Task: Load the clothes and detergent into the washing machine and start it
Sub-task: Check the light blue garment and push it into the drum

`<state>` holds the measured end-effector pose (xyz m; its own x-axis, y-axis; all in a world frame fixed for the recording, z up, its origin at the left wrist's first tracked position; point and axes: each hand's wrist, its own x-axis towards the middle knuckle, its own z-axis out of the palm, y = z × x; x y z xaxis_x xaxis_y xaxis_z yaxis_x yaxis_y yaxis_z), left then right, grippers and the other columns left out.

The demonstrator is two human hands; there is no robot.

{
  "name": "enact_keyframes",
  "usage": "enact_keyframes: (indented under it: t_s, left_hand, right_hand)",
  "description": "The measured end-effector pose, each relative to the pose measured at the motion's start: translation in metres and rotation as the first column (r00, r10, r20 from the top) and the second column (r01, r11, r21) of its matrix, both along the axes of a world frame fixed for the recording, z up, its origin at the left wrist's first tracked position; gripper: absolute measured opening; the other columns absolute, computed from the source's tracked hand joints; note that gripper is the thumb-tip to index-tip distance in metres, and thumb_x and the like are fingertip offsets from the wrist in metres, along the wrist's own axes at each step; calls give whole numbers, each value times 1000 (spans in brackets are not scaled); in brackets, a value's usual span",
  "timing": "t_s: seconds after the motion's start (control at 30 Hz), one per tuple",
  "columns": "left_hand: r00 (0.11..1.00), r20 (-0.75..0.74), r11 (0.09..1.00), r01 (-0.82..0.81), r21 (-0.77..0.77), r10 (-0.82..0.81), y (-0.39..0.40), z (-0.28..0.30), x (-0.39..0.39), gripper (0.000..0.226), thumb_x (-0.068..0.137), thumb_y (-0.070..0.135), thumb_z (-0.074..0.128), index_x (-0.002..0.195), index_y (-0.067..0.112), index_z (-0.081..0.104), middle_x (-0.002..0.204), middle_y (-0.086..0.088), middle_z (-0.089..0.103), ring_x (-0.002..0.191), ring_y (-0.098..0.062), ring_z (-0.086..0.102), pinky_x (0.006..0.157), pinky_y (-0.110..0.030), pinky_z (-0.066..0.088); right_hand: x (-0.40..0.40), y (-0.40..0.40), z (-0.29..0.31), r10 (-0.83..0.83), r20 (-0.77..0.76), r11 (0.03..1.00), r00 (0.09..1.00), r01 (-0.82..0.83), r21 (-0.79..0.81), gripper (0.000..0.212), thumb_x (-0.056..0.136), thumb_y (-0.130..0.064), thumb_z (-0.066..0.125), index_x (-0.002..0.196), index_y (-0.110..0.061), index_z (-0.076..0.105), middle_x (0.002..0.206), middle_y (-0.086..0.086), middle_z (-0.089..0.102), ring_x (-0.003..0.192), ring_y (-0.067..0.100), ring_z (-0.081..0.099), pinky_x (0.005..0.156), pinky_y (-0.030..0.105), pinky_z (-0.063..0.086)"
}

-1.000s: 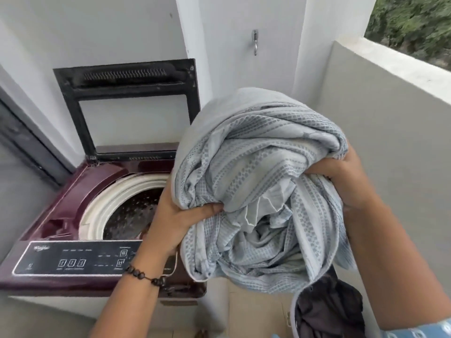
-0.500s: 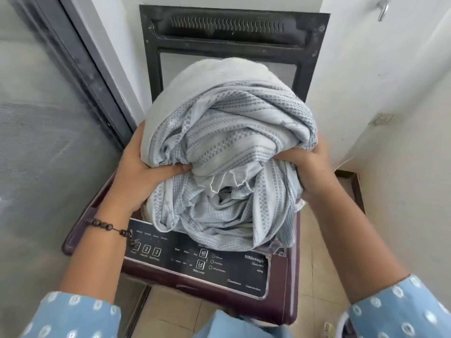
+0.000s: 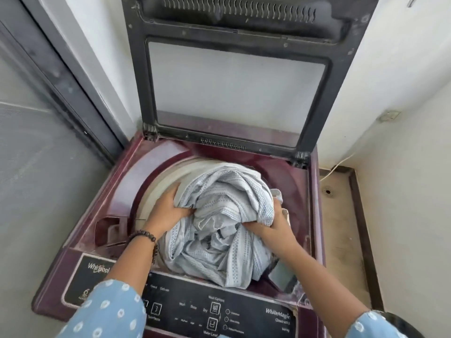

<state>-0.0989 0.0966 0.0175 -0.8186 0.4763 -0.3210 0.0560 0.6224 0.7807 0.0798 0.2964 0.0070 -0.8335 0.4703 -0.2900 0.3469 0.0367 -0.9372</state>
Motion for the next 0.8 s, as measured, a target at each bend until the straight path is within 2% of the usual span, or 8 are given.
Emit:
enact_keyframes:
  t_s: [0.17,0.3,0.43,0.5,0.57,0.63,0.73,0.8]
  left_hand:
    - [983,113,944,170,-282,-144,9,-26,-24,57,82,17,78,127,30,46,105,4,63,97,-19,62,91,-32,49]
    - [981,121,890,186,-417,-149,7,-42,-36,62,86,18,73,139,23,42,90,5,62,73,-15,63,68,-29,54]
    - [993,78,863,113,-492,-86,-3,-48,-47,67,89,18,69,146,25,35,84,9,60,56,-8,56,44,-18,37]
    - [996,50,865,86,-495,-70,-5,-46,-50,72,88,19,70,149,22,32,98,3,63,66,-11,58,53,-21,42]
    - [998,24,890,65,-450,-60,-3,-45,-50,81,86,23,74,152,21,26,137,-4,55,112,-22,59,88,-29,48]
    - [995,-1,911,93,-401,-102,3,-51,-49,91,85,29,75,156,24,17,161,-1,24,146,-22,27,115,-41,30]
    - [963,88,869,267,-416,-254,17,-65,-36,103,84,42,73,156,35,0,165,-1,-11,152,-25,-7,121,-52,16]
    - [901,258,752,433,-496,-349,24,-80,-27,119,78,54,75,154,36,-15,159,-7,-31,149,-34,-19,120,-58,9]
  right_hand:
    - [-26,10,-27,139,256,987,957,-153,37,78,80,-32,78,140,-30,28,114,-13,59,105,13,62,85,34,54]
    - [-48,12,-49,239,435,963,868,-271,12,83,81,-34,75,143,-22,22,117,-2,62,106,21,62,90,37,53]
    - [-73,12,-66,347,484,927,803,-371,-50,82,82,-43,72,145,-26,22,119,-5,62,100,11,63,85,30,53]
    - [-84,13,-74,404,479,907,779,-409,-101,86,79,-52,71,148,-32,22,128,-8,60,105,9,62,94,33,52]
    - [-92,14,-81,456,517,882,725,-447,-151,106,71,-67,71,152,-34,11,141,-7,52,122,16,55,107,36,42]
    - [-98,14,-89,504,592,844,629,-504,-182,130,59,-83,67,155,-32,-4,157,-3,33,138,25,41,116,41,31]
    - [-102,10,-98,556,630,789,542,-582,-195,135,60,-83,66,152,-34,-19,164,3,12,146,27,27,119,41,25]
    - [-104,9,-94,589,617,758,522,-621,-200,125,75,-68,68,151,-32,-24,164,6,10,148,27,22,118,37,24]
